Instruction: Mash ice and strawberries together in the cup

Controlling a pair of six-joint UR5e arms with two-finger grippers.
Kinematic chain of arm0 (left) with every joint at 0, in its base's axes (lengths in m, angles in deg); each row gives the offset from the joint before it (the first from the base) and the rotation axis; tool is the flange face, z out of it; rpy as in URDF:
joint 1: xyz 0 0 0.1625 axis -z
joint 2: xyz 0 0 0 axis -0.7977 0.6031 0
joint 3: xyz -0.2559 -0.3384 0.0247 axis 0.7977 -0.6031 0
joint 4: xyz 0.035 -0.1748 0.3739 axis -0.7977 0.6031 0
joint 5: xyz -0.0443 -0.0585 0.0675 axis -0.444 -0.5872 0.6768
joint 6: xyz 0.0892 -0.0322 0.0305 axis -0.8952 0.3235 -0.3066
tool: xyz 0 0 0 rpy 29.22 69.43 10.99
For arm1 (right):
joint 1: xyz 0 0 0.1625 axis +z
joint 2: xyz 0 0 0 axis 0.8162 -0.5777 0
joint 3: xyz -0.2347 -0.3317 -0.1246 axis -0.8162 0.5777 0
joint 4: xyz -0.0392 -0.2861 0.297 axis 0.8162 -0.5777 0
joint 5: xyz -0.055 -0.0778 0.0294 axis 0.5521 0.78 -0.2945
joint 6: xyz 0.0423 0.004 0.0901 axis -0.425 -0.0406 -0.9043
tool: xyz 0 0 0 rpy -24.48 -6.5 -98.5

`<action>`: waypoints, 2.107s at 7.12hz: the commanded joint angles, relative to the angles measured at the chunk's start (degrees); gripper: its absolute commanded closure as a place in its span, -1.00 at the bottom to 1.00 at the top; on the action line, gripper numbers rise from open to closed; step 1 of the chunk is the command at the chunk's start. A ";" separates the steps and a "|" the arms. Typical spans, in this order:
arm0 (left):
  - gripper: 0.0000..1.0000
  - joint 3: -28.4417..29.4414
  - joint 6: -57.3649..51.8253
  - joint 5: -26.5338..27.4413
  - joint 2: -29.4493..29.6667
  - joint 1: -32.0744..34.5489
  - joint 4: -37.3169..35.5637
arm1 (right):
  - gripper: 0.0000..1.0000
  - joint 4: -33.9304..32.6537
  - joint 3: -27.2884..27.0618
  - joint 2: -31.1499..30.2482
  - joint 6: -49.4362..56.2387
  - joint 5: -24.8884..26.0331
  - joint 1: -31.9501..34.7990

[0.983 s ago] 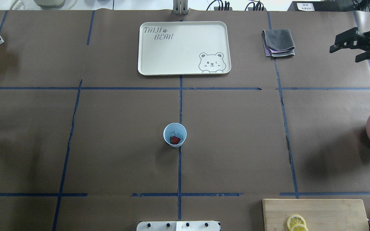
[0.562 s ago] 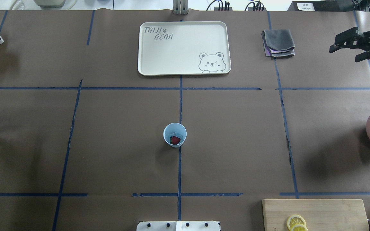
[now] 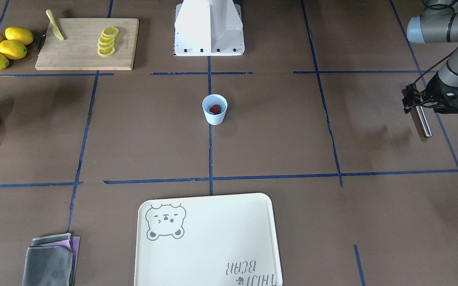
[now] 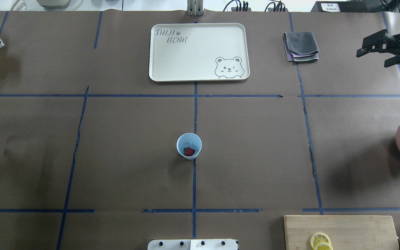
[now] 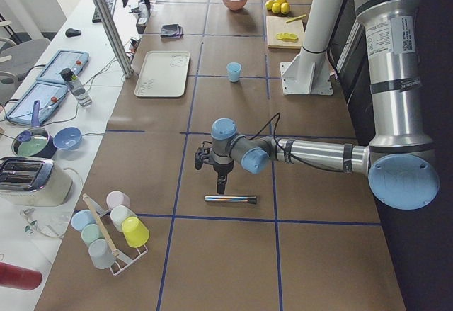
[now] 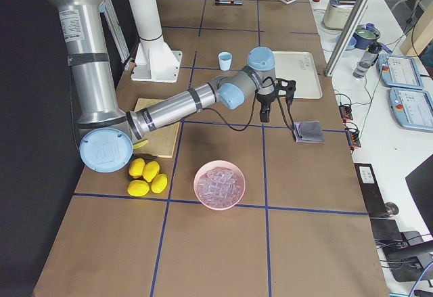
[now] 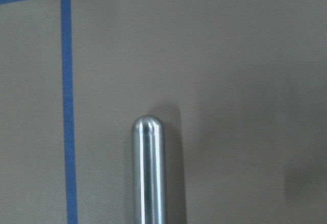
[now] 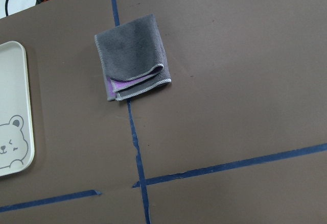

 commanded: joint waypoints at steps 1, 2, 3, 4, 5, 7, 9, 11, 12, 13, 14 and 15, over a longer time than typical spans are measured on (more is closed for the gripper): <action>-1.00 -3.03 -1.48 -10.44 0.16 9.88 -0.14 | -1.00 -0.14 0.00 -2.73 4.09 -0.55 1.64; -1.00 -2.78 -5.76 -11.01 -0.01 11.85 -0.31 | -1.00 -0.31 0.00 -5.01 8.82 -0.91 4.09; -1.00 -2.78 -7.63 -11.02 -1.31 13.17 -0.32 | -1.00 -0.31 0.00 -7.47 12.96 -1.87 5.42; -1.00 -2.43 -10.34 -11.02 -1.76 14.67 -0.40 | -1.00 -0.31 0.00 -9.49 15.78 -2.83 7.00; -1.00 -2.77 -12.72 -11.02 -2.20 16.25 -2.23 | -1.00 -0.40 0.17 -10.82 19.03 -2.93 7.97; -1.00 -2.25 -21.32 -10.66 -2.12 20.10 -6.71 | -1.00 -6.78 0.08 -11.71 28.77 -2.93 10.43; -1.00 -1.99 -22.77 -10.66 -2.20 21.19 -9.10 | -1.00 -14.78 0.35 -11.45 41.77 -1.88 13.15; -1.00 -1.81 -22.85 -11.02 -1.68 21.10 -12.95 | -1.00 -20.50 0.35 -11.45 51.10 -1.88 16.67; -1.00 -1.72 -22.85 -11.10 -1.85 21.10 -13.41 | -1.00 -23.49 0.26 -11.27 52.71 -1.88 17.12; -1.00 -2.16 -24.85 -11.36 -1.94 21.27 -15.59 | -1.00 -24.73 0.35 -11.79 55.34 -1.96 17.21; -1.00 -2.07 -30.18 -12.06 -1.94 21.80 -18.13 | -1.00 -24.75 0.35 -13.02 57.63 -2.05 17.91; -1.00 -1.99 -30.58 -12.24 -2.03 22.58 -19.12 | -1.00 -24.75 0.43 -13.73 59.39 -2.23 18.44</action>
